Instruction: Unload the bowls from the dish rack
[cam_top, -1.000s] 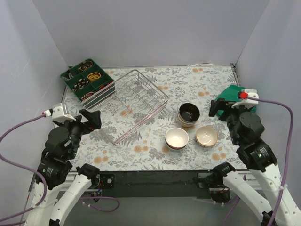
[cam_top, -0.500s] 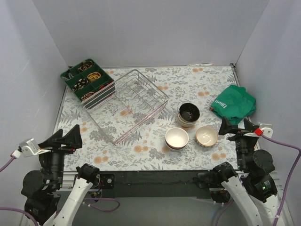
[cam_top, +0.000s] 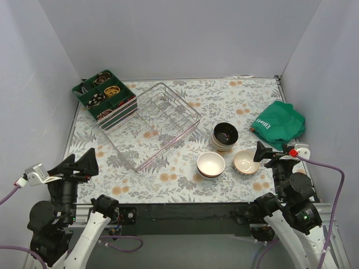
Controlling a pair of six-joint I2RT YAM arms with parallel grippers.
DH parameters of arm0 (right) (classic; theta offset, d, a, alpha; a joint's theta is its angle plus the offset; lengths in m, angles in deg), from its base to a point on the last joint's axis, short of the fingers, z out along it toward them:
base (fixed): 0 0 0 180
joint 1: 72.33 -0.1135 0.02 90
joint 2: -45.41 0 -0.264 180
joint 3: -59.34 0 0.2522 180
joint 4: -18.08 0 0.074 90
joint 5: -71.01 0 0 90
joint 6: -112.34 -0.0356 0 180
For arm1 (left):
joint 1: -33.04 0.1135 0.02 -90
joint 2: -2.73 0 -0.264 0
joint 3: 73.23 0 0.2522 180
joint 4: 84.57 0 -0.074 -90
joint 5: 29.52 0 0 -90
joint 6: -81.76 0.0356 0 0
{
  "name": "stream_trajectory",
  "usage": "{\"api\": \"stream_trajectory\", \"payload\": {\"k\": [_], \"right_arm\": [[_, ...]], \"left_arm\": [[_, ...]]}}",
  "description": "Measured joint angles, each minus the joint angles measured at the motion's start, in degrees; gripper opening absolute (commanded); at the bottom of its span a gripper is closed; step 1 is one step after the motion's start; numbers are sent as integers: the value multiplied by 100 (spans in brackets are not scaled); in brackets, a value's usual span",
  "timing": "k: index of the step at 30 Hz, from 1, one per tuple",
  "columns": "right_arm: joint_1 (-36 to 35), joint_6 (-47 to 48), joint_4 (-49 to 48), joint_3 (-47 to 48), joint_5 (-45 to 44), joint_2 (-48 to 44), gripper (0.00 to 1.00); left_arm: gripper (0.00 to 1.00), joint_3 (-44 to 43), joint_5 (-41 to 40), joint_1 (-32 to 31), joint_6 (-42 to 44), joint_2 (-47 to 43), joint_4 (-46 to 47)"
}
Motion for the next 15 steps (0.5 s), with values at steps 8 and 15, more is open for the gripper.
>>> {"api": "stream_trajectory", "payload": {"k": [8, 15], "right_arm": [[0, 4, -4, 0, 127, 0, 98], [0, 15, -7, -2, 177, 0, 98]], "left_arm": [[98, 50, -7, 0, -2, 0, 24], [98, 96, -2, 0, 22, 0, 59]]}}
